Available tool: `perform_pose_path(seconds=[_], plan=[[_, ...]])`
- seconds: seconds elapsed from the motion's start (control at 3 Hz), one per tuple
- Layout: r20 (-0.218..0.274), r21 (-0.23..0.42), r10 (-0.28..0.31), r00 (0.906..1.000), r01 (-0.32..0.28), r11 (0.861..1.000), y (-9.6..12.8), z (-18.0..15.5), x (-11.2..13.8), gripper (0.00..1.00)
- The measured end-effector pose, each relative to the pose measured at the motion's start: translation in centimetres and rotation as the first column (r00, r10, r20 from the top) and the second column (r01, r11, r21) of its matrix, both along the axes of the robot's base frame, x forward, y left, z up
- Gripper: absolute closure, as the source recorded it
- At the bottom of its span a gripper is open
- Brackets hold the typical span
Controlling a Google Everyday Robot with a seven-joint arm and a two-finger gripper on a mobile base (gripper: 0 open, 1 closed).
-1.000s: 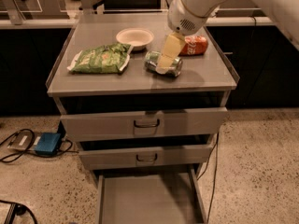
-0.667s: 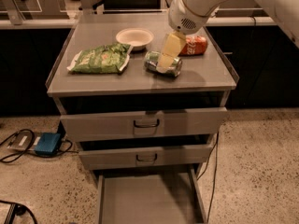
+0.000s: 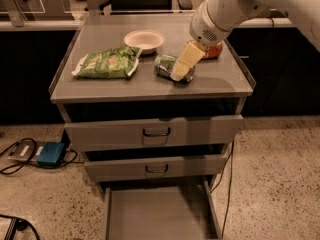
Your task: Place green can into bottom drawer
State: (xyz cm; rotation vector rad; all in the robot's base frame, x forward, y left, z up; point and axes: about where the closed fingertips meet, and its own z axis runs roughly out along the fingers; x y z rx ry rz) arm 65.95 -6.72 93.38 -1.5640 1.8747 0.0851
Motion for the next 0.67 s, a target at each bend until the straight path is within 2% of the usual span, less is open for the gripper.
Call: perform_pose_path(seconds=[0.33, 0.67], plan=[[0.003, 0.042, -0.035, 0.9994, 0.035, 0.999, -1.0, -1.5, 1.0, 0.00], [-0.011, 0.055, -0.070, 0.9975, 0.071, 0.996, -1.7, -3.7, 2.5, 0.00]])
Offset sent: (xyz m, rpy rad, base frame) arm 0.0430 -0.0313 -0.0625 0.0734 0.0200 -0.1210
